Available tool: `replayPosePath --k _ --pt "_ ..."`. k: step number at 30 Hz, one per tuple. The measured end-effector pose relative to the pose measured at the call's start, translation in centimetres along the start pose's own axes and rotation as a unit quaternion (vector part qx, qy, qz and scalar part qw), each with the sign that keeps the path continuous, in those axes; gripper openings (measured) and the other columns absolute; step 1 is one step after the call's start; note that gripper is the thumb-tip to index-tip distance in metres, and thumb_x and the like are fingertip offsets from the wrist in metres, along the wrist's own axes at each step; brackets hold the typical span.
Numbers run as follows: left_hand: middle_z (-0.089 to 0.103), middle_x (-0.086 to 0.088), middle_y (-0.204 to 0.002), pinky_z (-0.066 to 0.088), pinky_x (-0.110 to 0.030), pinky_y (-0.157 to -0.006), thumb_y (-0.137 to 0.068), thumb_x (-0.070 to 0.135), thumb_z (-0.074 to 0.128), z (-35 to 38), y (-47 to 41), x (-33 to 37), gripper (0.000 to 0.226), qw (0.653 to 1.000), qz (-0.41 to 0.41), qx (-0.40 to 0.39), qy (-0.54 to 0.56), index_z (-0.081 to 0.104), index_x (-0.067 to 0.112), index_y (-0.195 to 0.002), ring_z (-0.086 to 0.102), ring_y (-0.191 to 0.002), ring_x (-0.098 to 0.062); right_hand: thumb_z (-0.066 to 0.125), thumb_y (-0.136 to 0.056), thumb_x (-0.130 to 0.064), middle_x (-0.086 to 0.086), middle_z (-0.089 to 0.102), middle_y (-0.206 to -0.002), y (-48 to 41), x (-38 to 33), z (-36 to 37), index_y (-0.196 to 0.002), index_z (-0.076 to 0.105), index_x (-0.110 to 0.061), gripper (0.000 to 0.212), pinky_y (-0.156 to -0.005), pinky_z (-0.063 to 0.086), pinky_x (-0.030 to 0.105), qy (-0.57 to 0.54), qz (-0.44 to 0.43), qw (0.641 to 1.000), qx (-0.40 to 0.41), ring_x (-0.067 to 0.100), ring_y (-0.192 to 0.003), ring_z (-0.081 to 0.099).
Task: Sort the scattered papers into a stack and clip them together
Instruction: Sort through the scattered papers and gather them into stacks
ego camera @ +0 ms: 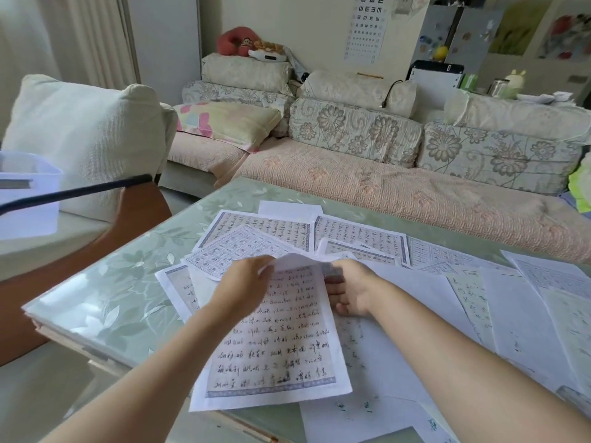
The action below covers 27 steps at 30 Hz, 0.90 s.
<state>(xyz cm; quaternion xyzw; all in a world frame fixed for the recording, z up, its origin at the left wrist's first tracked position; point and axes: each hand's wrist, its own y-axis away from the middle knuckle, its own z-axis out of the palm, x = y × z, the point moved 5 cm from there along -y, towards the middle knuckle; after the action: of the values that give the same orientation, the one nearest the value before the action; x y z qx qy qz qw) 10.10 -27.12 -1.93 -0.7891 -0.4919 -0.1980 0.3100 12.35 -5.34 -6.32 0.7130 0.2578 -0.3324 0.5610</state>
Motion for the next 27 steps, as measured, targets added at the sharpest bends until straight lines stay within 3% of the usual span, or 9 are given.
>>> replayPosePath --k 5,8,11,13,15,18,20,24,27 --pt "0.073 0.006 -0.085 0.046 -0.025 -0.064 -0.091 0.012 0.057 -3.2 0.1 -2.9 0.03 0.992 -0.05 -0.048 0.103 0.072 0.037 -0.088 0.062 -0.068 -0.018 0.041 -0.09 -0.019 0.011 0.072 -0.092 0.1 0.2 0.3 -0.091 0.052 -0.017 0.011 -0.061 0.043 0.027 -0.014 -0.006 1.0 -0.01 0.024 -0.07 0.063" --pt "0.068 0.02 -0.113 0.043 -0.026 -0.099 -0.084 -0.005 0.059 -4.3 1.1 -4.3 0.044 0.98 -0.057 -0.134 0.136 0.079 0.035 -0.086 0.06 -0.107 -0.002 0.034 -0.092 -0.023 0.017 0.072 -0.096 0.0 0.3 0.1 -0.104 0.064 -0.009 0.035 -0.067 0.049 0.032 -0.089 -0.007 0.996 -0.019 0.027 -0.077 0.065" --pt "0.063 0.02 -0.123 0.034 -0.024 -0.106 -0.084 -0.003 0.066 -4.0 2.5 -5.3 0.035 0.966 -0.057 -0.236 0.087 0.081 0.029 -0.084 0.052 -0.121 -0.002 0.025 -0.1 -0.043 0.026 0.068 -0.116 0.2 0.5 0.0 -0.124 0.056 0.005 0.062 -0.075 0.054 0.039 -0.142 0.009 0.988 -0.06 0.034 -0.093 0.067" --pt "0.059 0.02 -0.13 0.029 -0.024 -0.111 -0.083 -0.012 0.058 -3.5 3.3 -5.6 0.049 0.956 -0.058 -0.283 0.052 0.081 0.031 -0.085 0.045 -0.128 -0.003 0.038 -0.101 -0.051 0.021 0.069 -0.118 0.6 0.4 0.6 -0.123 0.058 0.003 0.062 -0.07 0.057 0.036 -0.074 -0.002 0.995 -0.074 0.03 -0.09 0.068" --pt "0.055 0.023 -0.133 0.024 -0.023 -0.114 -0.077 -0.021 0.043 -3.1 3.6 -5.5 0.069 0.952 -0.051 -0.3 0.03 0.079 0.037 -0.089 0.039 -0.134 -0.003 0.061 -0.096 -0.033 0.013 0.072 -0.107 0.6 0.1 1.4 -0.12 0.063 -0.002 0.039 -0.07 0.058 0.035 0.03 -0.038 0.998 -0.045 0.023 -0.084 0.069" --pt "0.05 0.026 -0.138 0.022 -0.03 -0.118 -0.071 -0.025 0.029 -2.7 3.3 -5.3 0.092 0.946 -0.021 -0.323 0.0 0.072 0.051 -0.1 0.034 -0.138 -0.003 0.08 -0.079 -0.011 0.01 0.075 -0.1 0.3 -0.4 2.0 -0.107 0.071 -0.004 0.03 -0.088 0.058 0.045 0.139 -0.101 0.984 0.057 0.027 -0.091 0.072" --pt "0.051 0.022 -0.139 0.025 -0.033 -0.118 -0.068 -0.026 0.026 -2.7 2.7 -5.6 0.096 0.958 -0.021 -0.285 0.008 0.07 0.052 -0.101 0.035 -0.137 -0.004 0.079 -0.08 -0.005 0.01 0.075 -0.099 0.5 -0.5 2.5 -0.1 0.071 -0.006 0.021 -0.091 0.057 0.046 0.143 -0.122 0.979 0.078 0.028 -0.093 0.072" --pt "0.051 0.006 -0.142 0.041 -0.028 -0.101 -0.085 -0.01 0.044 -4.2 1.2 -6.7 0.065 0.994 -0.09 -0.055 0.042 0.058 0.039 -0.125 0.048 -0.131 -0.015 0.075 -0.084 -0.002 0.009 0.073 -0.099 0.8 -0.7 1.9 -0.098 0.069 -0.008 0.017 -0.093 0.056 0.043 0.111 -0.173 0.974 0.092 0.024 -0.096 0.07" --pt "0.041 -0.007 -0.15 0.041 -0.039 -0.104 -0.089 0.017 0.068 -4.5 1.0 -6.9 0.068 0.975 -0.169 0.038 0.142 0.033 0.02 -0.147 0.044 -0.133 -0.023 0.073 -0.083 0.005 0.008 0.074 -0.1 1.5 -1.3 1.0 -0.093 0.069 -0.009 0.018 -0.087 0.056 0.031 0.049 -0.214 0.972 0.083 0.021 -0.096 0.07"
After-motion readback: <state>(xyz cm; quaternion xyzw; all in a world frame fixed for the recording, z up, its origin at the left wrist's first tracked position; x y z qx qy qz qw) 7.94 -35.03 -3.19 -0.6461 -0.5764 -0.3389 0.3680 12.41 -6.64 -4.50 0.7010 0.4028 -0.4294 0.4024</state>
